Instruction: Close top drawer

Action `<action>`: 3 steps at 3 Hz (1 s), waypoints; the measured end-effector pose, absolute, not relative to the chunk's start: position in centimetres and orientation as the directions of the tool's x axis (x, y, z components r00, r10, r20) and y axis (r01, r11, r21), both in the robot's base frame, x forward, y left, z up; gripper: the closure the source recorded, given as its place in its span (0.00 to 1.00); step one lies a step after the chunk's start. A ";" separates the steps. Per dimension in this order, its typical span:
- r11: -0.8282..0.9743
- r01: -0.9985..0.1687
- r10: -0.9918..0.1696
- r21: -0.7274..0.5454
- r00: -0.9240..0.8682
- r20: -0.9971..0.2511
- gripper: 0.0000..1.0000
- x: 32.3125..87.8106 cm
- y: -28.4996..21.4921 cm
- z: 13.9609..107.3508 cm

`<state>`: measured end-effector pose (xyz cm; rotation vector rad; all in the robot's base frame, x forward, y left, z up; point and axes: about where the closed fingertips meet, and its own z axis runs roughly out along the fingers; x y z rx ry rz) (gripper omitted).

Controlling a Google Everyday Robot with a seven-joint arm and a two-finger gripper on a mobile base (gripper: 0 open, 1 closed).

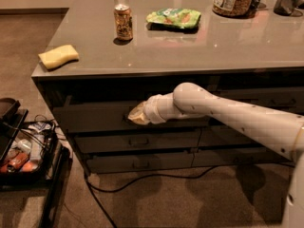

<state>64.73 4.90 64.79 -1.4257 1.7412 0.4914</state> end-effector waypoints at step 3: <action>0.281 -0.940 -0.624 -0.195 -0.025 -0.781 1.00 66.4 4.9 64.5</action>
Offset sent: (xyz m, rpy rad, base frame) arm 0.0693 -0.0021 -0.0351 -0.0064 -0.0127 0.0055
